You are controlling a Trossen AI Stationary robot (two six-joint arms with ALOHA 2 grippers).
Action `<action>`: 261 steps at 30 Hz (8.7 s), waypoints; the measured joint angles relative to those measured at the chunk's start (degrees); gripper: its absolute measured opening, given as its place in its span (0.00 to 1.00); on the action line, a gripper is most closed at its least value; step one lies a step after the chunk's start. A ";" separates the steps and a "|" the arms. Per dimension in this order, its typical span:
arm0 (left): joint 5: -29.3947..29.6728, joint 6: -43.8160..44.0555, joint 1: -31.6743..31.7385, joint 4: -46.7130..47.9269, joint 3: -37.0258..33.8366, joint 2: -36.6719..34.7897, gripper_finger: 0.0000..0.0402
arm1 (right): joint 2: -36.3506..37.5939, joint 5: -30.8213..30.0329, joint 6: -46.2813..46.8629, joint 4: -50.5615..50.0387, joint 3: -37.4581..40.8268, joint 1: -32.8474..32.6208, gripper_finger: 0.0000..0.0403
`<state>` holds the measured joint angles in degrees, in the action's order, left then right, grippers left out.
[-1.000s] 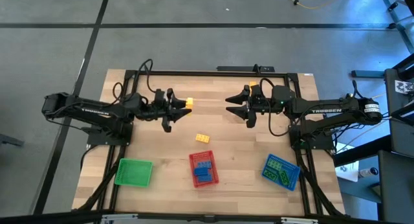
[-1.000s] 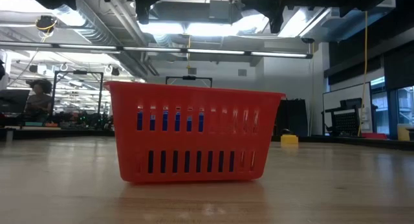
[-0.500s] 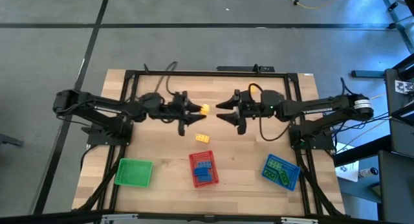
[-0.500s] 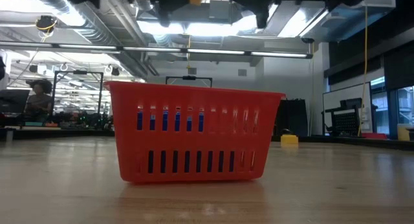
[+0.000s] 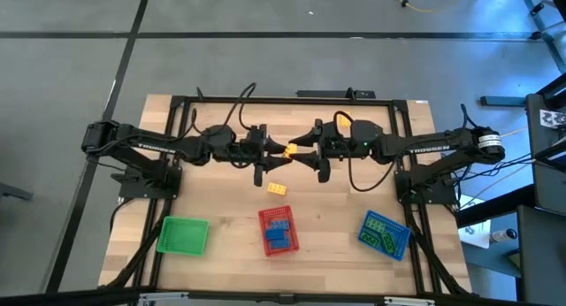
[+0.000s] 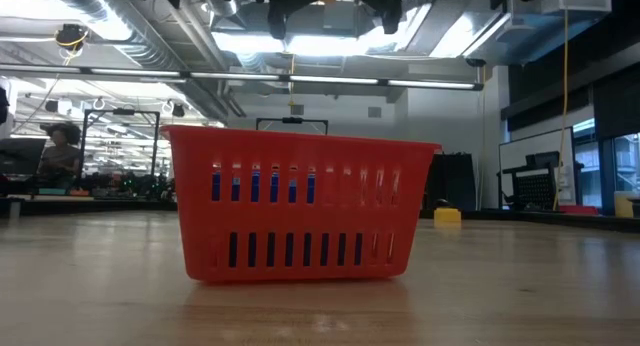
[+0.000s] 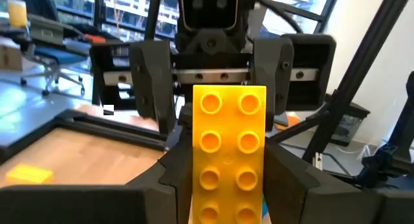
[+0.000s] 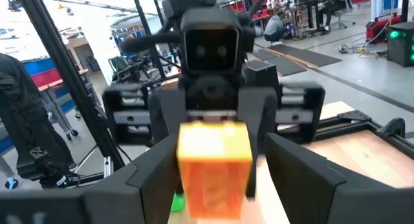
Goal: Sort & place blocks by color
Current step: Put the left yellow game piece into the green bin, then put the bottom yellow game piece into the green bin
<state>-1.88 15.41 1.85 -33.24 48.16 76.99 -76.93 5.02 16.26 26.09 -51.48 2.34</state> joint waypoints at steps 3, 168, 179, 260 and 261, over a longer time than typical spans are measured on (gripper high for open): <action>0.05 -1.54 0.00 -0.67 -0.02 -0.03 0.32 | 0.00 0.02 -0.01 0.14 0.00 -0.01 0.57; 0.69 5.37 -0.97 42.90 -9.56 -35.94 0.31 | 7.23 8.17 5.89 -4.05 7.93 5.95 0.71; -5.26 26.97 -24.33 84.13 6.43 -21.40 0.31 | 7.23 8.15 6.00 -5.24 7.93 5.93 0.71; 16.55 7.62 -4.61 40.43 -5.38 -35.35 0.48 | 7.21 8.15 10.46 -6.78 7.87 5.93 0.71; 13.84 5.28 -2.60 38.54 -5.39 -34.96 0.48 | 7.21 8.15 10.42 -6.21 7.87 5.93 0.71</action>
<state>11.96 20.69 -0.75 5.31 42.76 42.03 -69.71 13.17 26.68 19.89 -43.62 8.27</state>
